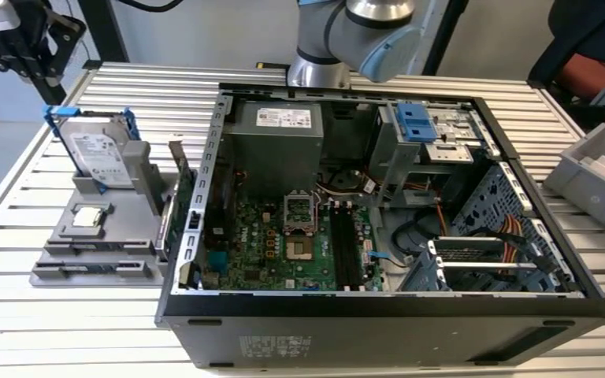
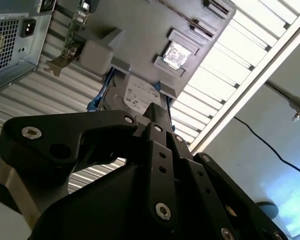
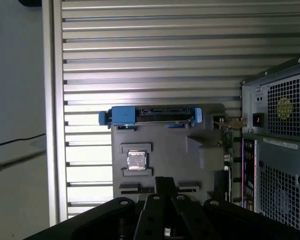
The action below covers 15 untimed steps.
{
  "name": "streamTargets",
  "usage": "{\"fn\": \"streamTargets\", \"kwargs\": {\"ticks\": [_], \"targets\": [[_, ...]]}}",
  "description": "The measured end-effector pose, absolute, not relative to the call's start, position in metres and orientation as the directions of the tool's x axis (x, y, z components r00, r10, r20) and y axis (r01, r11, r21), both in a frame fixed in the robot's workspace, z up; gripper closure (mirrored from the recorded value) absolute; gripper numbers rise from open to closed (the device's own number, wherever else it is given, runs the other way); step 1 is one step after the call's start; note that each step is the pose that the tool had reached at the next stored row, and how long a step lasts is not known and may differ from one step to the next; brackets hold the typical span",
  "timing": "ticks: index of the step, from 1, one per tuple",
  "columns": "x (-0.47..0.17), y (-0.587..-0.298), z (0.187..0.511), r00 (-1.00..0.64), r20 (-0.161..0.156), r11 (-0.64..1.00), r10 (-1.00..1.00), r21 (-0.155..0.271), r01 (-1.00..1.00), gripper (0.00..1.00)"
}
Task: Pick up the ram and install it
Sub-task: 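Reach for the ram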
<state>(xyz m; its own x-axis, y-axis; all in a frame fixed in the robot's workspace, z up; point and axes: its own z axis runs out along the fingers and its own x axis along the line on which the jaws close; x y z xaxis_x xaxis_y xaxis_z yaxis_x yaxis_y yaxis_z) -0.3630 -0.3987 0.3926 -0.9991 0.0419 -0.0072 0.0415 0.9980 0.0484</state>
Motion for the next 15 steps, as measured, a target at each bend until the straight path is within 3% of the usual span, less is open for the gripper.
{"fn": "streamTargets", "kwargs": {"ticks": [15], "targets": [[-0.363, -0.425, 0.392, -0.999, -0.007, 0.998, 0.040, 0.048, 0.040, 1.00]]}}
